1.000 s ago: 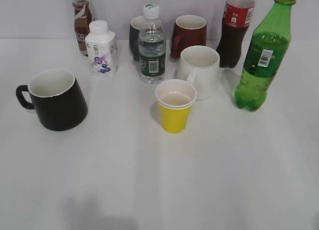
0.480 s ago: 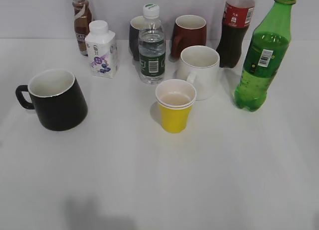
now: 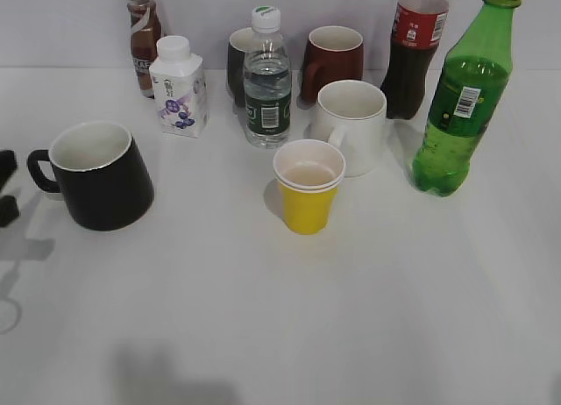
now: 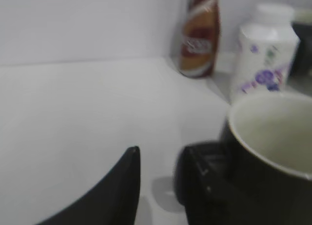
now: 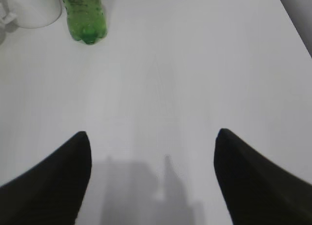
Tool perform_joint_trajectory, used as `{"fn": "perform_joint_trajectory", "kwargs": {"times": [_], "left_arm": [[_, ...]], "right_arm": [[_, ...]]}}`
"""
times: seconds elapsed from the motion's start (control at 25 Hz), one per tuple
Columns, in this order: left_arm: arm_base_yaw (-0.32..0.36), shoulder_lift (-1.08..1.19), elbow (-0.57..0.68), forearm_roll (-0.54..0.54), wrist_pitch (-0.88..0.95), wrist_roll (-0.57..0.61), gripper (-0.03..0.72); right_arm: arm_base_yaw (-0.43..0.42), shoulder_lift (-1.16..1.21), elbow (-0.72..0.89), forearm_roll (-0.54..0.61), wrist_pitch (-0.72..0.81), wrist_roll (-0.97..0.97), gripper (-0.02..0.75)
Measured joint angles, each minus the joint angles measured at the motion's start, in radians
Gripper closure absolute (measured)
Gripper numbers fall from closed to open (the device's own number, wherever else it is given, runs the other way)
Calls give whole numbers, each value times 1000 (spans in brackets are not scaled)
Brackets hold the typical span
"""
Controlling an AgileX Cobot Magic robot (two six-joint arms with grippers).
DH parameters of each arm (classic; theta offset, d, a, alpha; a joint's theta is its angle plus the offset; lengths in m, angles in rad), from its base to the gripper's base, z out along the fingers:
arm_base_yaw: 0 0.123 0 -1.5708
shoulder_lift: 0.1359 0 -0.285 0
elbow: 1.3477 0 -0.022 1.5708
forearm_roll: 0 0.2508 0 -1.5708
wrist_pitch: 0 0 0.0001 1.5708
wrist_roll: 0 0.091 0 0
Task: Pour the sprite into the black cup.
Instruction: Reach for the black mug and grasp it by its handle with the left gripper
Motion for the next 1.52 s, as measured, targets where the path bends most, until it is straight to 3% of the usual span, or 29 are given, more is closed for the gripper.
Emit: {"fn": "perform_joint_trajectory", "kwargs": {"times": [0.16, 0.48, 1.0, 1.16, 1.32, 1.52], "left_arm": [[0, 114, 1, 75, -76, 0, 435], [0, 269, -3, 57, -223, 65, 342], [0, 386, -100, 36, -276, 71, 342], [0, 421, -155, 52, -251, 71, 421], [0, 430, -171, 96, -249, 74, 631], [0, 410, -154, 125, -258, 78, 639]], "right_arm": [[0, 0, 0, 0, 0, 0, 150], [0, 0, 0, 1, 0, 0, 150], [0, 0, 0, 1, 0, 0, 150], [0, 0, 0, 1, 0, 0, 150], [0, 0, 0, 2, 0, 0, 150], [0, 0, 0, 4, 0, 0, 150]]}}
